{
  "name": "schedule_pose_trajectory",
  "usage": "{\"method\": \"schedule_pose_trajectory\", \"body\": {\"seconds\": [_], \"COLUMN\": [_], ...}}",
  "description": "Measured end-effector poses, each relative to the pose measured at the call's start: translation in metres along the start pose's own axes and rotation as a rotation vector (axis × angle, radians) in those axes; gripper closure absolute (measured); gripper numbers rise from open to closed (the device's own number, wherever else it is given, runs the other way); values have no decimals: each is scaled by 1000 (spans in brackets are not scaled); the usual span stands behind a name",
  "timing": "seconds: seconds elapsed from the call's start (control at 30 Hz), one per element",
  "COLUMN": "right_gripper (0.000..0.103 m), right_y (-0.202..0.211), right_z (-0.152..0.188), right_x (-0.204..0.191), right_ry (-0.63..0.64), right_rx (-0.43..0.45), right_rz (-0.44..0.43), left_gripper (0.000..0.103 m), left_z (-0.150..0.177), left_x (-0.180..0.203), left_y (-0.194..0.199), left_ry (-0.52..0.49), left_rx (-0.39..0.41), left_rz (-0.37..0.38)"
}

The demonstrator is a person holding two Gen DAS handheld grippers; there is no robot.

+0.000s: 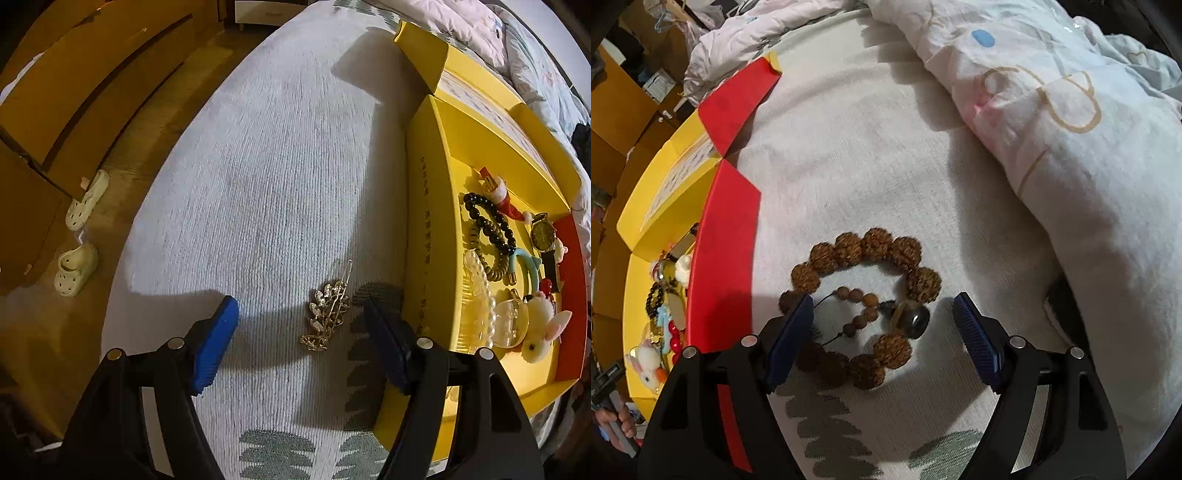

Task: Organize jewelry
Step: 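Grasp the gold brooch with left tool while right tool grasps the brown bead bracelet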

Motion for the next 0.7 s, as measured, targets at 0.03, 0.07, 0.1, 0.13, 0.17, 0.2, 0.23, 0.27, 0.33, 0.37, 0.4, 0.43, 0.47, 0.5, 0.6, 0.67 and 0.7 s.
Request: {"method": "schedule_pose_trajectory", "body": {"seconds": [0.03, 0.07, 0.1, 0.13, 0.17, 0.2, 0.23, 0.27, 0.33, 0.37, 0.4, 0.43, 0.47, 0.5, 0.6, 0.67, 0.7], "right_gripper": [24, 24, 24, 24, 25, 26, 30, 33, 43, 45, 47, 48, 49, 52, 63, 69, 72], "right_y": [-1, -3, -5, -6, -7, -8, -10, -10, -13, -14, -15, -16, -16, -16, -15, -13, -13], "right_z": [-1, -1, 0, 0, 0, 0, 0, 0, -1, 0, 0, 1, 1, 1, 1, 2, 2], "right_x": [2, 2, 2, 1, 1, -1, -3, -4, -8, -7, -7, -7, -8, -8, -6, -4, -4], "right_ry": [-1, -7, -9, -5, 0, 10, 17, 23, 41, 51, 57, 62, 73, 76, 84, 81, 84], "right_rx": [1, 0, -7, -6, -2, 0, 0, 5, 5, 3, 3, 2, 3, 6, 3, 4, 3], "right_rz": [17, 19, 13, 17, 22, 22, 19, 17, 26, 40, 46, 48, 54, 54, 59, 57, 57], "left_gripper": [33, 33, 34, 35, 36, 38, 38, 38, 39, 39, 40, 41, 42, 45, 59, 63, 64], "left_z": [-1, -1, -1, -1, -1, -1, -2, -2, -3, -3, -4, -4, -4, -5, -6, -5, -5], "left_x": [-1, 0, 0, 0, 0, 1, 1, 0, 0, -1, 0, -1, -2, -2, -4, -2, -1], "left_y": [-1, -1, -2, -2, -2, -1, -2, -3, -4, -4, -4, -4, -4, -4, -4, -4, -4], "left_ry": [0, 2, 4, 3, 1, 0, 1, 3, 3, 1, 2, 4, 7, 9, -4, -16, -22], "left_rx": [1, 2, 1, 1, 2, 2, -1, -3, -4, -5, -5, -5, -6, -5, -2, 2, 3], "left_rz": [0, 0, 1, 0, -4, -6, -1, 2, 3, 3, 5, 7, 9, 10, -13, -15, -19]}}
Point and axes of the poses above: each gripper's, at about its wrist camera, not at the fingertips, and y roughly against the way its jaws point, x to its right, z to its underside, the point moved 8 cm from there along -y, roughly the way its jaws point, and after that the axes turned 9 degrees about x, right-handed, at the moved point
